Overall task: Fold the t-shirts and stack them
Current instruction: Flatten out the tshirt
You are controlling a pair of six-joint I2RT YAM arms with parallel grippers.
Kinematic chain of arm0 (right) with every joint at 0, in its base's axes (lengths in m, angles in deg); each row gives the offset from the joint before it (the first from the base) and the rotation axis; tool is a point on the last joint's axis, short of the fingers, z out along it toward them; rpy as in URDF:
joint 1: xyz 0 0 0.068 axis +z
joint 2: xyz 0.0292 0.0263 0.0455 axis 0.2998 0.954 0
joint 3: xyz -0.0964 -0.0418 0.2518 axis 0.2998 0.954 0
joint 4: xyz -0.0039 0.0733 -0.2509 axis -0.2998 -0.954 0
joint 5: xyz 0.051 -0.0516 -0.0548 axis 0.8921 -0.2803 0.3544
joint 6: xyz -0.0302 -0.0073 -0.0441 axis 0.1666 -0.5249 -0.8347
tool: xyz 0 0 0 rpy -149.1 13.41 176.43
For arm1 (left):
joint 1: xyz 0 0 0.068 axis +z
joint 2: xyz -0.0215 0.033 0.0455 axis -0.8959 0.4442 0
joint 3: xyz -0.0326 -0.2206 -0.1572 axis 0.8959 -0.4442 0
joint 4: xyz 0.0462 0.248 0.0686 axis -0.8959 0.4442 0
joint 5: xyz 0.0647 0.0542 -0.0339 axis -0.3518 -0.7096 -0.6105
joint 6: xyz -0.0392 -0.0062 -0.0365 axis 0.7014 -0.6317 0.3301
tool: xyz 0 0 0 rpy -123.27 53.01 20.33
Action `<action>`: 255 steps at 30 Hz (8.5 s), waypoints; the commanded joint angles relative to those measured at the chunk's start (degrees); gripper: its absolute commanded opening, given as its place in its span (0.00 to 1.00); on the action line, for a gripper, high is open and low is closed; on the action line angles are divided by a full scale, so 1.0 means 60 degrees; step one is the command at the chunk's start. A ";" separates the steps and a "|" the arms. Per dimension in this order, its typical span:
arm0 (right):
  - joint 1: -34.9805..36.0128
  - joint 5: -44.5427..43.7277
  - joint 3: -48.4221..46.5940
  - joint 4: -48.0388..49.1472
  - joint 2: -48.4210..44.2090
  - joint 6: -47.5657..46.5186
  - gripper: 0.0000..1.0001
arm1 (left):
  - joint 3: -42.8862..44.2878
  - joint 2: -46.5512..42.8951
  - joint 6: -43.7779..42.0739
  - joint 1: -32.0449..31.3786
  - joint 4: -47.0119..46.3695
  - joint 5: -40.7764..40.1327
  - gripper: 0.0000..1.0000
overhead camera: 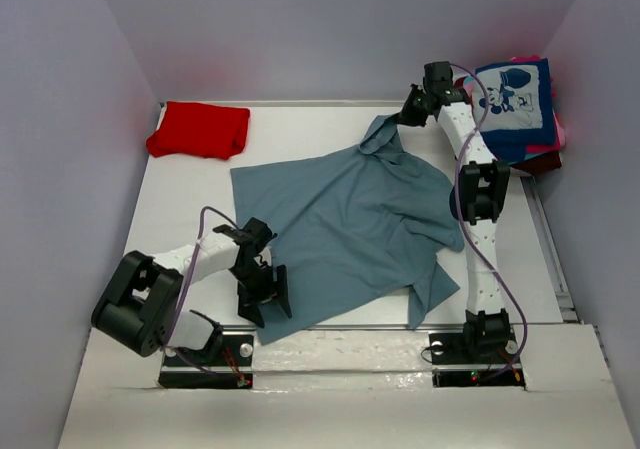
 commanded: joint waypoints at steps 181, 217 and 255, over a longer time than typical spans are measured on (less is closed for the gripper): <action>0.2409 0.0449 0.8854 0.0486 -0.5162 0.0434 1.00 | 0.2424 0.0900 -0.1506 0.3620 -0.0118 -0.1530 0.80; 0.1253 0.0523 0.5388 -0.0142 -0.2470 0.0024 1.00 | 0.1972 0.1840 -0.0818 0.2404 0.1583 -0.4290 0.77; 0.1252 -0.0588 0.2673 -0.1798 -0.3200 -0.0635 1.00 | 0.6889 0.2641 -0.1169 0.2316 0.1760 -0.5461 0.78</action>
